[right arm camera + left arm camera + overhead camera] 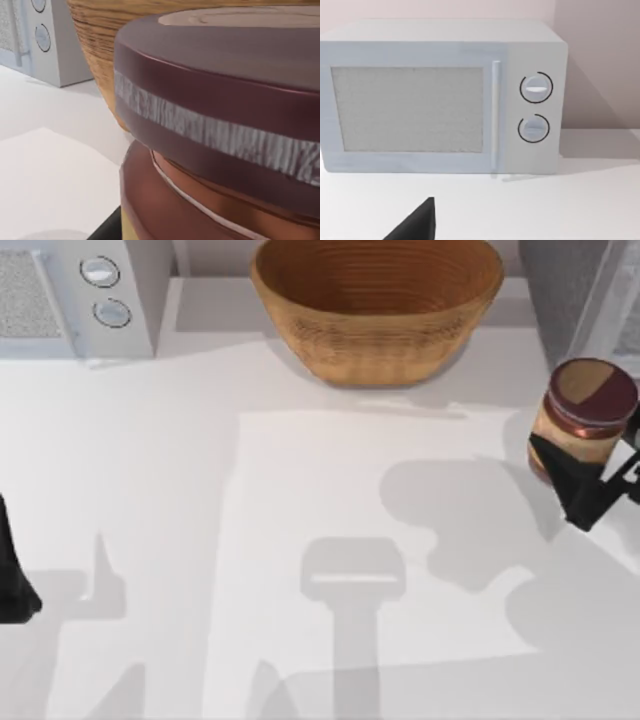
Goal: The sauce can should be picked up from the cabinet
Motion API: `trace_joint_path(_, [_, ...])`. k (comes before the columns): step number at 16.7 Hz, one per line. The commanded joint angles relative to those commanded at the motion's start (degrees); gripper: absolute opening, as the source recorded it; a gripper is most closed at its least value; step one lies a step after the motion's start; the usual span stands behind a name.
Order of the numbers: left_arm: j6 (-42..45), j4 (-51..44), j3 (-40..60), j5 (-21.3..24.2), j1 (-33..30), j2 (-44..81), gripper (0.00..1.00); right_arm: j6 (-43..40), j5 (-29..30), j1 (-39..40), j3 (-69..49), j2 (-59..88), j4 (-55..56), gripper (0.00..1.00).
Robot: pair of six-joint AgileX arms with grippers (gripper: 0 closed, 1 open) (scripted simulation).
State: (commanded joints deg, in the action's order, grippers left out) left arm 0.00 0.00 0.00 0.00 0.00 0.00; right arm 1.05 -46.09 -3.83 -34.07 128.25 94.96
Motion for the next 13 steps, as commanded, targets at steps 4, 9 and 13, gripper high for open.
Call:
trace_joint_path(4, [0.0,0.0,0.0,0.0,0.0,0.0,1.00,0.0,0.0,0.0,0.0,0.0,0.0,0.08])
trace_joint_path(9, [0.0,0.0,0.0,0.0,0.0,0.0,1.00,0.0,0.0,0.0,0.0,0.0,0.0,0.45])
trace_joint_path(13, [0.0,0.0,0.0,0.0,0.0,0.0,1.00,0.0,0.0,0.0,0.0,0.0,0.0,0.75])
